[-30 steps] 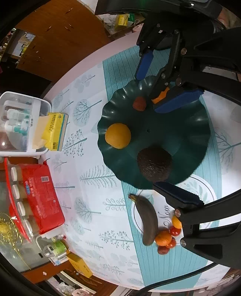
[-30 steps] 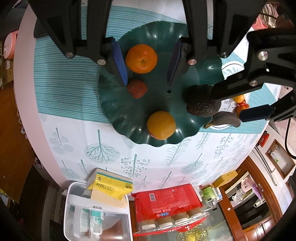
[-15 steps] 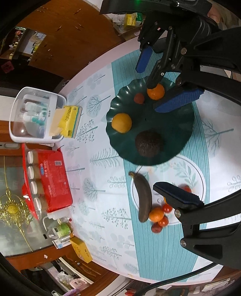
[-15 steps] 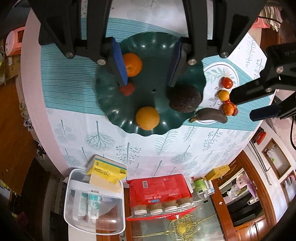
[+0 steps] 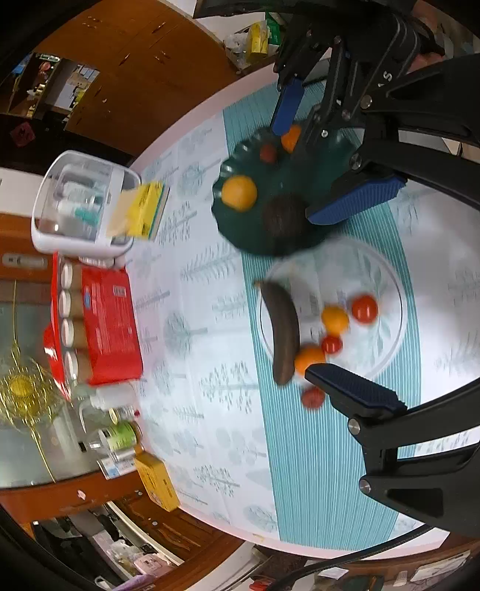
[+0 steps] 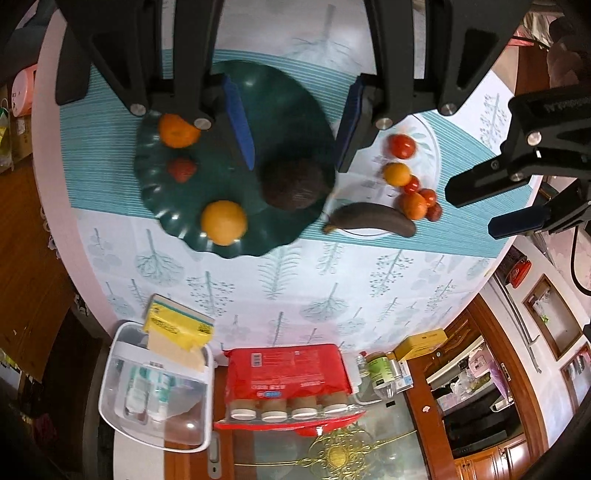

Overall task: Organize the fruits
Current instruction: 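Grasp the dark banana on the plate with the right tool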

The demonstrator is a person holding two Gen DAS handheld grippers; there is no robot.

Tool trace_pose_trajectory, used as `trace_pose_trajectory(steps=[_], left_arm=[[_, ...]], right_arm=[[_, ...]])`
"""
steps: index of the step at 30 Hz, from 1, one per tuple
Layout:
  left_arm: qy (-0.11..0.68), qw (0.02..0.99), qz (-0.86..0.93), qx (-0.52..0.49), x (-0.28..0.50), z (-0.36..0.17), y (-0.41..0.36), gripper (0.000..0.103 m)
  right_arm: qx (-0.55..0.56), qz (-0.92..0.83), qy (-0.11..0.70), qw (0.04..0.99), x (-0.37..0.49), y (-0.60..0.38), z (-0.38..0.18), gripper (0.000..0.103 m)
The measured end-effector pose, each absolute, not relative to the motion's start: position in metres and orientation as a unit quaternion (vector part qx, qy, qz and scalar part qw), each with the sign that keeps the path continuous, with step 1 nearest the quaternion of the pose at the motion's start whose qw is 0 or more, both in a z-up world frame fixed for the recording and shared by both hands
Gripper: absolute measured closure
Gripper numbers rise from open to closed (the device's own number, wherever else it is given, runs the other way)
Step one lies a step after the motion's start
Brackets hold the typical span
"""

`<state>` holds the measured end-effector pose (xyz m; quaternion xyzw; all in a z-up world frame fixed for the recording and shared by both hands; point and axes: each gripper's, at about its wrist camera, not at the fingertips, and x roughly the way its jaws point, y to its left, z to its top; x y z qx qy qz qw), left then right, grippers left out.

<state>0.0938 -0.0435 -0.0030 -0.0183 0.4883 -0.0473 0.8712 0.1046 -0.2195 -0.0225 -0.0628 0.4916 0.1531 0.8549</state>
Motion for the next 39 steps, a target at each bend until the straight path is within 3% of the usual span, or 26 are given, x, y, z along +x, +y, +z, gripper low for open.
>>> trace_pose_trajectory(steps=[13,26,31,35,39], left_arm=[[0.536,0.843,-0.032,-0.039,0.13,-0.068,0.084,0.026],[0.59,0.8,-0.053,-0.09,0.17,-0.145,0.115,0.032],[0.592,0.798,-0.071,-0.088,0.176,-0.152,0.11,0.032],[0.592,0.797,-0.081,-0.087,0.177,-0.153,0.109,0.032],[0.592,0.796,-0.087,-0.09,0.179,-0.156,0.11,0.032]], right_arm=[[0.025,0.121,0.551,0.826,0.146,-0.138,-0.075,0.058],[0.216,0.049,0.626,0.748,0.196,-0.119,-0.152,0.057],[0.26,0.028,0.627,0.734,0.203,-0.116,-0.157,0.042],[0.218,-0.003,0.648,0.729,0.203,-0.104,-0.156,0.042],[0.249,-0.014,0.644,0.723,0.202,-0.11,-0.161,0.04]])
